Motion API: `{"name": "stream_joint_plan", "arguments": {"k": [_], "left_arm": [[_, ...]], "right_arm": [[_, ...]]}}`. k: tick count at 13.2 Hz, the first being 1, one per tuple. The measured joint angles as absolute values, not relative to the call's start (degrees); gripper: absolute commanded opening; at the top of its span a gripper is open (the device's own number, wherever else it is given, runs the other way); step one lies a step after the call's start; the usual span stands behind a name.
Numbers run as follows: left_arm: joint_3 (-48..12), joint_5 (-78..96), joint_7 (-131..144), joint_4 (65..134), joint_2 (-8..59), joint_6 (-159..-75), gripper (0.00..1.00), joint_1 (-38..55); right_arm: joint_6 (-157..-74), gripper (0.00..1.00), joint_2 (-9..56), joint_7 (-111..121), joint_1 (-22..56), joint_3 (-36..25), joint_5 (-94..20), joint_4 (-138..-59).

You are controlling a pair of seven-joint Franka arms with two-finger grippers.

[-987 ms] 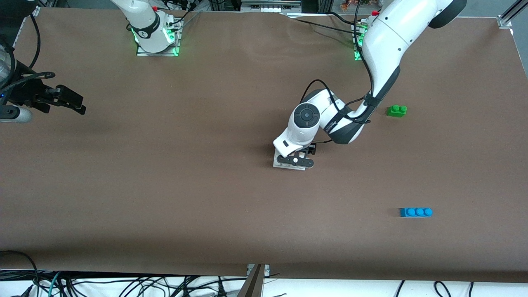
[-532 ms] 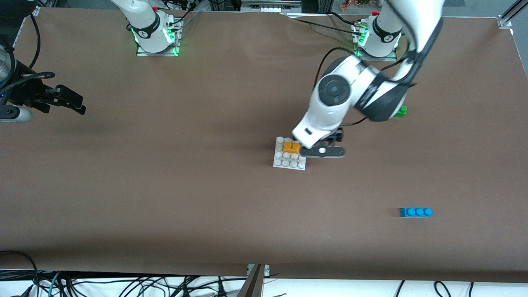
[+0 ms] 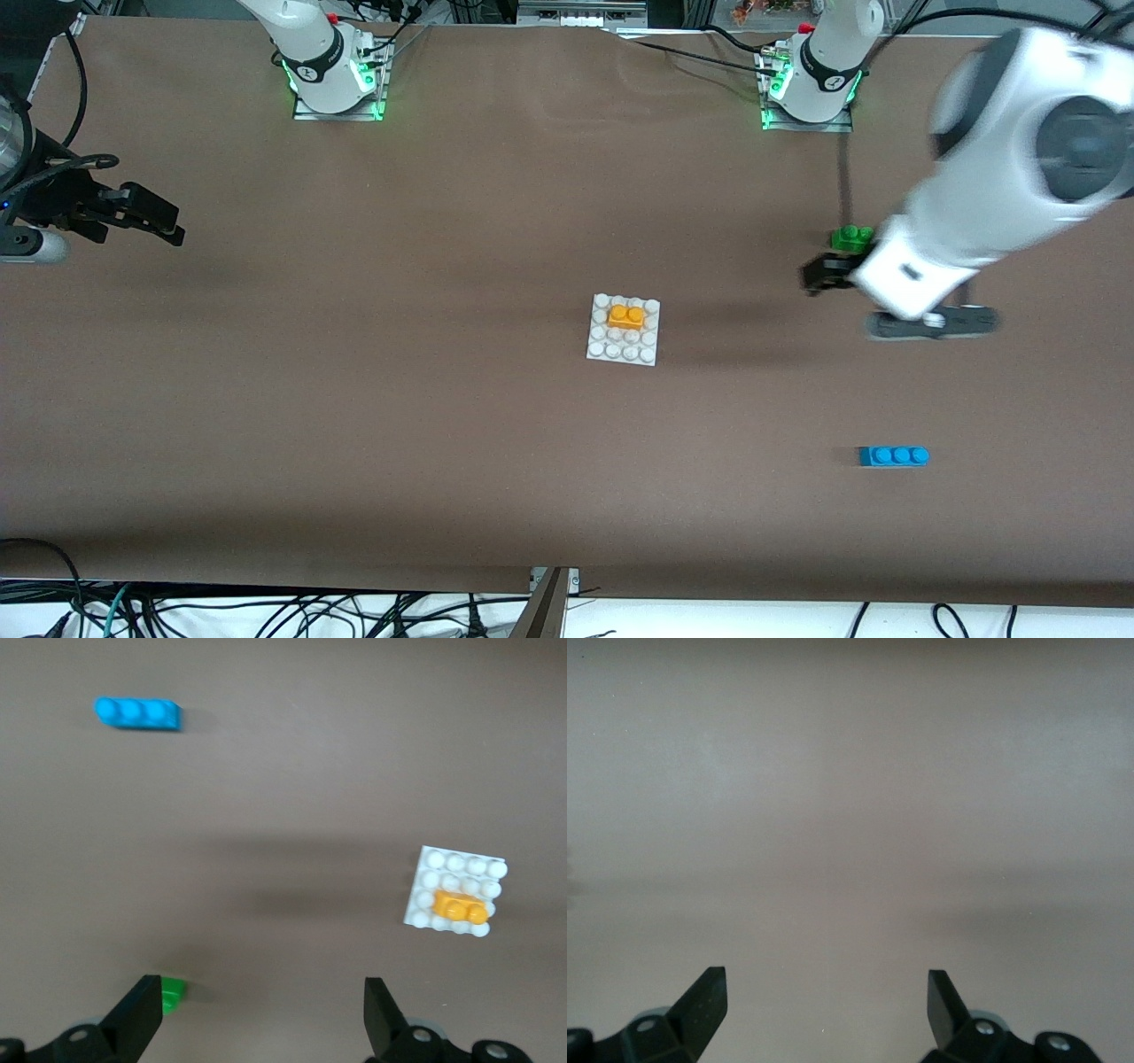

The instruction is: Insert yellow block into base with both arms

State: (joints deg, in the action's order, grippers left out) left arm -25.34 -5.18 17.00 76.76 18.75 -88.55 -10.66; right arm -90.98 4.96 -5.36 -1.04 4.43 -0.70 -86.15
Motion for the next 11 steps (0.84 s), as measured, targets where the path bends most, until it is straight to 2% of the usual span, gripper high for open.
{"name": "stream_joint_plan", "arguments": {"k": [2,4,5,8,11], "left_arm": [[-18.9,-3.1,9.4,77.2,16.4,-88.5,1.0,-11.7],[-7.9,0.1,4.0,80.8,12.6,-90.1,1.0,-5.2],[-5.0,0.7,2.1,84.0,10.3,-92.9,1.0,-2.6],[-1.6,0.8,0.7,94.4,3.5,-99.4,1.0,1.8],[0.1,0.8,0.6,97.7,0.8,-100.1,1.0,3.3]], "right_arm": [[-91.0,1.0,5.0,-5.4,-1.0,4.4,-0.7,-86.2],[-91.0,1.0,5.0,-5.4,-1.0,4.4,-0.7,-86.2],[-91.0,1.0,5.0,-5.4,-1.0,4.4,-0.7,-86.2],[-90.9,1.0,5.0,-5.4,-1.0,4.4,-0.7,-86.2],[-90.9,1.0,5.0,-5.4,-1.0,4.6,-0.7,-86.2]]}}
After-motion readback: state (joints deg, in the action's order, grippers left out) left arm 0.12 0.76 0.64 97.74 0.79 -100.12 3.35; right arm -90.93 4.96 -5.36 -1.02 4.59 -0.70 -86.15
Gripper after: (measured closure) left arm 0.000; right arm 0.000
